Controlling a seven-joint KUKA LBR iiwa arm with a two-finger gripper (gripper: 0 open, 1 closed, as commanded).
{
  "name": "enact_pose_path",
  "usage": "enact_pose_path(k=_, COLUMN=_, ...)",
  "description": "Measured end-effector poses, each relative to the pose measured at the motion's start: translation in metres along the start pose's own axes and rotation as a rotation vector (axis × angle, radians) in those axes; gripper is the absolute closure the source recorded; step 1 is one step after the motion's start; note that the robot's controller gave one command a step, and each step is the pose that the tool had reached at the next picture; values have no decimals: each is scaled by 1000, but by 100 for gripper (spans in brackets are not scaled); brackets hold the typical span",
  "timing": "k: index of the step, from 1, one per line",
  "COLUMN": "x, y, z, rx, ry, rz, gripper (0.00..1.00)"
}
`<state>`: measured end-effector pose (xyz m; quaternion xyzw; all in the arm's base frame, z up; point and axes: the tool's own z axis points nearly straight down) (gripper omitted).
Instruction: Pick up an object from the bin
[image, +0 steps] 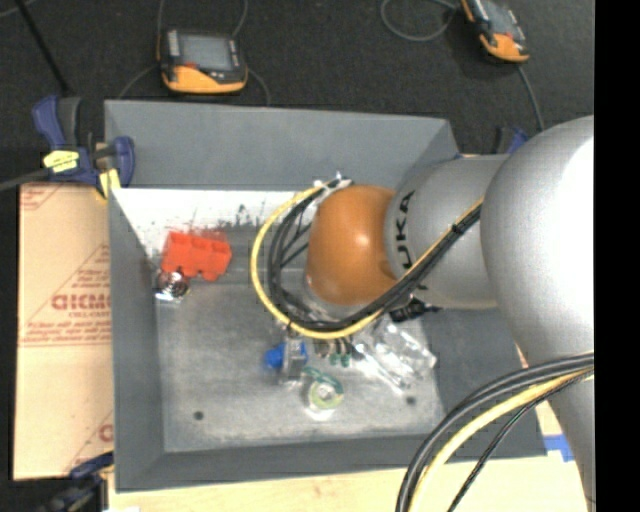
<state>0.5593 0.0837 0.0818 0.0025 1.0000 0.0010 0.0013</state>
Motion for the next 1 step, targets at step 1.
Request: enact_pose_path(k=1, x=-6, y=3, z=-136, rx=2, ry=-10, rz=-43, gripper=100)
